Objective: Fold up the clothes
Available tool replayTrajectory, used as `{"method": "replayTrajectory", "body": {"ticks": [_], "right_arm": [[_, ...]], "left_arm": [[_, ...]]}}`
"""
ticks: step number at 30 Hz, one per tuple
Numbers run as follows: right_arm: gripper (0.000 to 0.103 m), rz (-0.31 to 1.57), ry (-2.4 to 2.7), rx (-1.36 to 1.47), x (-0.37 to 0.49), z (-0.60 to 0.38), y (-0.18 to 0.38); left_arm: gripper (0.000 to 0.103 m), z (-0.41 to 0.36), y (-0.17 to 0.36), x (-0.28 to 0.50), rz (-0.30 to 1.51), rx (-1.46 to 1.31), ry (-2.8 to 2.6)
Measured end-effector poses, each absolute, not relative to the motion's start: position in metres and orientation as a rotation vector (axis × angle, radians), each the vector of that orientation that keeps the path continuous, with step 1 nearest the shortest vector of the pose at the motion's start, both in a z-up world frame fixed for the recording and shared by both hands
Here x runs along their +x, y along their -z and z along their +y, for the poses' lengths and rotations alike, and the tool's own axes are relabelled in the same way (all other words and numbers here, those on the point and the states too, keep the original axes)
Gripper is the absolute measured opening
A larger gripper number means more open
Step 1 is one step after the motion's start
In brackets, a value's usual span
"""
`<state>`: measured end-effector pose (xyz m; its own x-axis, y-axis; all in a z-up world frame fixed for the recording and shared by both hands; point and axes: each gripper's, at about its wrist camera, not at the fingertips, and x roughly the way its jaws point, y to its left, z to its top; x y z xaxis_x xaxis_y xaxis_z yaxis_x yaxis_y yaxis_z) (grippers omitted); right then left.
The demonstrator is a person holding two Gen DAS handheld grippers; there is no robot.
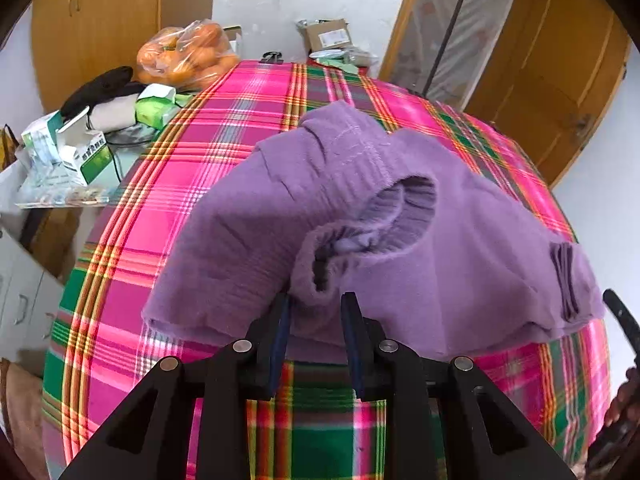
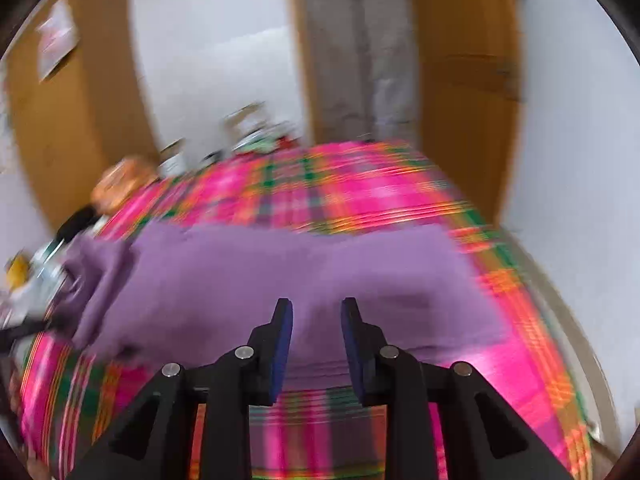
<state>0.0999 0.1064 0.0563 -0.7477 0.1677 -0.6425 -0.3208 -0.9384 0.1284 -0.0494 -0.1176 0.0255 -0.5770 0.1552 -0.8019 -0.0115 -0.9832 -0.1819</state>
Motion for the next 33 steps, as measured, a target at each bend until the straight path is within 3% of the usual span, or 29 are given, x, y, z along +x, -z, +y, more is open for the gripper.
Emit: {"method": "replayTrajectory", "body": {"ticks": [8, 14, 19, 23, 30, 32, 33], "right_arm": [[0.030, 0.317, -2.844, -1.212, 0.056, 0.053, -0.027], [0.037, 0.177, -2.977, -1.295, 0.044, 0.020, -0.026], [0.037, -0.022, -3.010, -1.345, 0.036, -0.003, -0.023], [0.038, -0.193, -2.972, -1.354, 0.032, -0.015, -0.015], [0.038, -0.219, -2.904, -1.360, 0.026, -0.011, -0.006], [0.031, -0.185, -2.906, -1.351, 0.027, -0.007, -0.008], [0.021, -0.177, -2.911, -1.335, 0.026, -0.005, -0.011]], "left_arm": [[0.027, -0.106, -0.023, -0.063, -0.179, -1.430, -2.678], [0.027, -0.098, -0.020, -0.079, -0.063, -1.473, -2.722], [0.026, -0.104, -0.020, -0.089, -0.149, -1.477, -2.695], [0.017, -0.115, -0.027, -0.092, -0.239, -1.454, -2.707], [0.013, -0.130, -0.051, -0.091, -0.319, -1.347, -2.752], [0.013, -0.136, -0.056, -0.092, -0.348, -1.331, -2.766], [0.012, -0.138, -0.058, -0.093, -0.362, -1.327, -2.768]]}}
